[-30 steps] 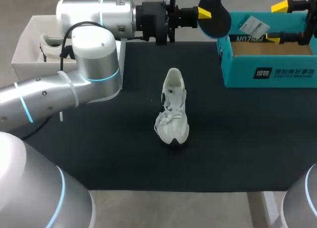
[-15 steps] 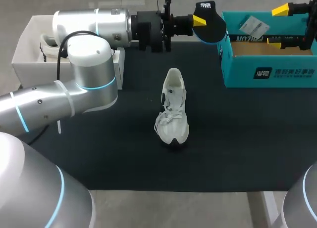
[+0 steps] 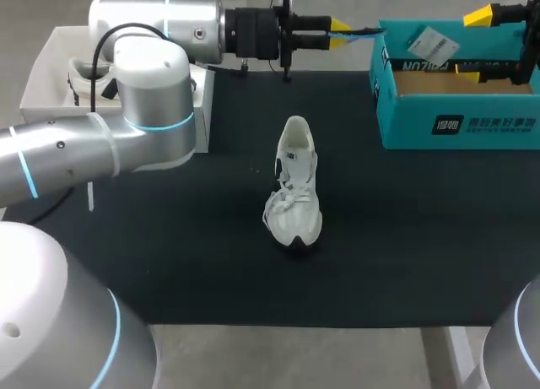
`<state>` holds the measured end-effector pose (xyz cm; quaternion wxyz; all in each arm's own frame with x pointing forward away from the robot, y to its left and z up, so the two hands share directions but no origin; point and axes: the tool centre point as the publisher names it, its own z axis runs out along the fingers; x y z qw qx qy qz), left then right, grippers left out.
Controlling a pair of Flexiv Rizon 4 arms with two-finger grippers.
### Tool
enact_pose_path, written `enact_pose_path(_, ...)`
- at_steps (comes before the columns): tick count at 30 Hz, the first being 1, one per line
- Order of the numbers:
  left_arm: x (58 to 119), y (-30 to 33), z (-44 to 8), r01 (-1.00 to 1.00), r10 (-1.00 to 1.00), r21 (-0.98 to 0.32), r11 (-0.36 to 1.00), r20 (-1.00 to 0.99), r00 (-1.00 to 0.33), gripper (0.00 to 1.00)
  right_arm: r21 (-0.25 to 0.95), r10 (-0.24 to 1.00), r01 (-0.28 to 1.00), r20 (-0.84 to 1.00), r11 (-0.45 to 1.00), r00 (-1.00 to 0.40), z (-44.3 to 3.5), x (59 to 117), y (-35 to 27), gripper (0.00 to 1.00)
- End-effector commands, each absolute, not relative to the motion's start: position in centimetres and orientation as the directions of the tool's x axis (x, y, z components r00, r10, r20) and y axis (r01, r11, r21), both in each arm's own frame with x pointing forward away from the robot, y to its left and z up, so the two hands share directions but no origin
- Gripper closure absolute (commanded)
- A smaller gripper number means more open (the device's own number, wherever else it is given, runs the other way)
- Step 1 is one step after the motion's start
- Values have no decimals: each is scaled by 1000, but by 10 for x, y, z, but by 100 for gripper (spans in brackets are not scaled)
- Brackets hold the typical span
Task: Take the shoe out of the shoebox, open the shoe tongue, remove and reinsert the insole, then place the shoe into the shoebox
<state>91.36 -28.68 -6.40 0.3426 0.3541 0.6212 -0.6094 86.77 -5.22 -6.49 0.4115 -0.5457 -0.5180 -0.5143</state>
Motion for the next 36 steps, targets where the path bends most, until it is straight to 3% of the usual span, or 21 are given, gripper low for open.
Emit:
enact_pose_path(1,922,-286,-63,484,178,-868,-111,-496,-850,100,83,144,989,987,-126,-65,-65,868,-51,0)
enact_pose_path(9,922,-286,-63,484,178,-868,-111,-496,-850,100,83,144,989,987,-126,-65,-65,868,-51,0)
enact_pose_path(11,924,-288,-56,223,160,-972,-66,-231,-960,100,83,144,989,987,-126,-65,-65,868,-51,0)
enact_pose_path(13,921,-288,-48,109,134,-991,-77,-119,-984,100,83,144,989,987,-126,-65,-65,868,-51,0)
enact_pose_path(19,911,-286,-36,-230,65,-973,23,231,-971,100,83,144,989,987,-126,-65,-65,868,-51,0)
enact_pose_path(22,907,-282,-33,-370,100,-929,8,368,-924,100,83,144,989,987,-126,-65,-65,868,-51,0)
enact_pose_path(36,907,-282,-33,-370,100,-929,8,368,-924,100,83,144,989,987,-126,-65,-65,868,-51,0)
